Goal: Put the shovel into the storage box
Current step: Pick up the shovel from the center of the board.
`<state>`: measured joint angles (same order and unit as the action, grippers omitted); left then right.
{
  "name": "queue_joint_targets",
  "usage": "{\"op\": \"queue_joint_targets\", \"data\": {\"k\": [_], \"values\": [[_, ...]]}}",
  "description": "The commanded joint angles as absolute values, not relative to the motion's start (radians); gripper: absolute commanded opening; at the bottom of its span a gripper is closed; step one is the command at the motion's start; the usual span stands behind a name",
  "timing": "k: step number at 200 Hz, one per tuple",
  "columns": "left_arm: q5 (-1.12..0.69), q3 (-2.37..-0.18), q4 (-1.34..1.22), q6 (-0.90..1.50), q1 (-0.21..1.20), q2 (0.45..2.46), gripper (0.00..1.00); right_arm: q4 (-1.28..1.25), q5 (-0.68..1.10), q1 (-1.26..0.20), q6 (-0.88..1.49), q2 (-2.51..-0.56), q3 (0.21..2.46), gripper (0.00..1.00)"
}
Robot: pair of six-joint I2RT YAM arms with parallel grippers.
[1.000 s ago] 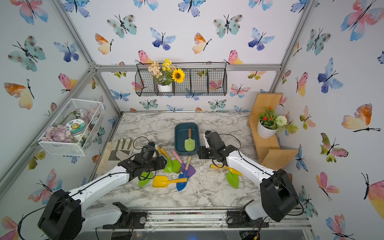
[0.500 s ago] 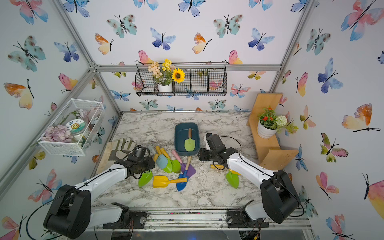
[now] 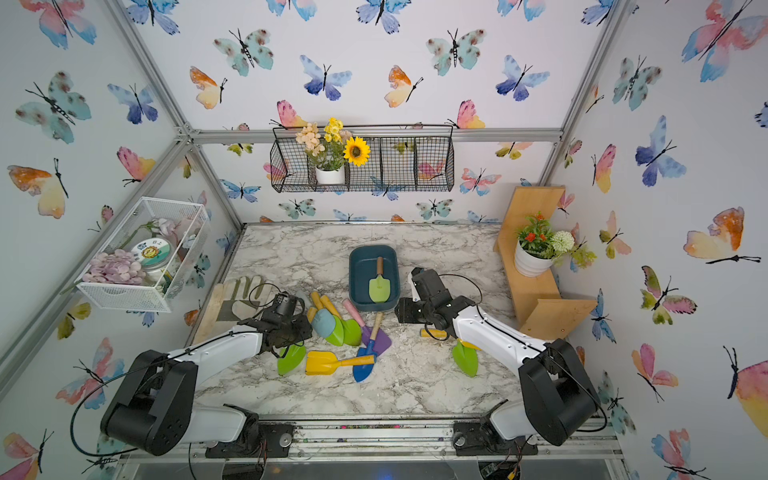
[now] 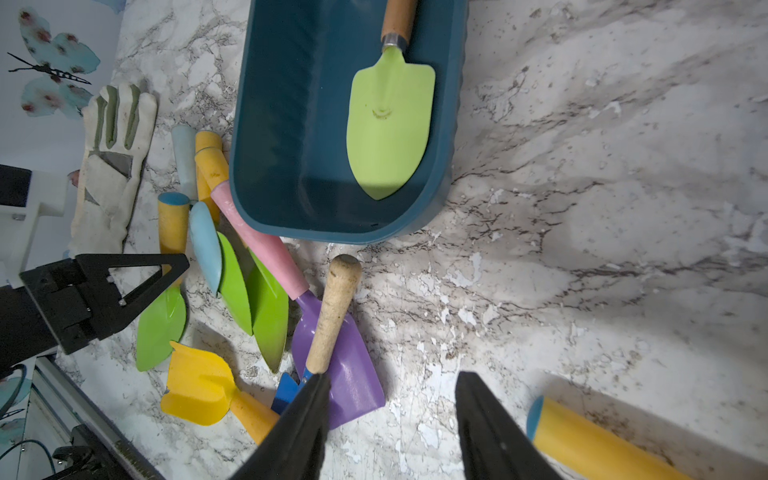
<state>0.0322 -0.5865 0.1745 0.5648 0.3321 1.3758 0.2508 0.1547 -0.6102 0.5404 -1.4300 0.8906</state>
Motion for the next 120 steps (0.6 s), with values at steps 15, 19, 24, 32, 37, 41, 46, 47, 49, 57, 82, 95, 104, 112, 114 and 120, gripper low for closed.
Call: {"op": "queue_joint_targets", "data": {"k": [15, 19, 24, 32, 37, 41, 46, 47, 49, 57, 82, 95, 104, 112, 114, 120], "values": [[0.064, -0.565, 0.170, 0.558, 0.331, 1.379, 0.41, 0.252, 0.164, -0.609, 0.551, -1.446, 0.896, 0.53], [0.065, -0.565, 0.170, 0.558, 0.331, 1.376, 0.40, 0.252, 0.164, -0.609, 0.551, -1.446, 0.896, 0.53], [0.067, -0.565, 0.173, 0.557, 0.331, 1.374, 0.40, 0.253, 0.163, -0.608, 0.553, -1.448, 0.897, 0.53], [0.074, -0.566, 0.176, 0.558, 0.331, 1.372, 0.39, 0.254, 0.163, -0.609, 0.552, -1.450, 0.899, 0.53], [0.078, -0.567, 0.180, 0.557, 0.331, 1.371, 0.38, 0.254, 0.163, -0.609, 0.552, -1.450, 0.900, 0.53], [0.080, -0.568, 0.182, 0.556, 0.331, 1.370, 0.37, 0.253, 0.163, -0.609, 0.553, -1.450, 0.901, 0.53], [0.083, -0.569, 0.183, 0.555, 0.331, 1.370, 0.35, 0.255, 0.163, -0.609, 0.552, -1.451, 0.902, 0.53], [0.085, -0.570, 0.183, 0.555, 0.331, 1.370, 0.35, 0.254, 0.163, -0.609, 0.552, -1.451, 0.903, 0.53], [0.086, -0.569, 0.185, 0.555, 0.331, 1.370, 0.34, 0.254, 0.161, -0.609, 0.552, -1.451, 0.903, 0.53], [0.094, -0.572, 0.191, 0.555, 0.331, 1.369, 0.32, 0.253, 0.161, -0.609, 0.555, -1.451, 0.906, 0.53], [0.112, -0.576, 0.207, 0.560, 0.331, 1.362, 0.22, 0.259, 0.160, -0.609, 0.551, -1.451, 0.912, 0.53], [0.125, -0.579, 0.218, 0.563, 0.331, 1.355, 0.20, 0.259, 0.157, -0.609, 0.550, -1.451, 0.913, 0.53], [0.137, -0.584, 0.230, 0.564, 0.331, 1.348, 0.20, 0.261, 0.158, -0.609, 0.548, -1.451, 0.912, 0.53], [0.144, -0.588, 0.239, 0.565, 0.331, 1.342, 0.17, 0.261, 0.159, -0.608, 0.547, -1.451, 0.912, 0.53], [0.145, -0.590, 0.241, 0.565, 0.331, 1.339, 0.17, 0.261, 0.158, -0.609, 0.547, -1.451, 0.913, 0.53], [0.151, -0.593, 0.246, 0.564, 0.331, 1.333, 0.16, 0.261, 0.159, -0.609, 0.547, -1.451, 0.912, 0.53]]}}
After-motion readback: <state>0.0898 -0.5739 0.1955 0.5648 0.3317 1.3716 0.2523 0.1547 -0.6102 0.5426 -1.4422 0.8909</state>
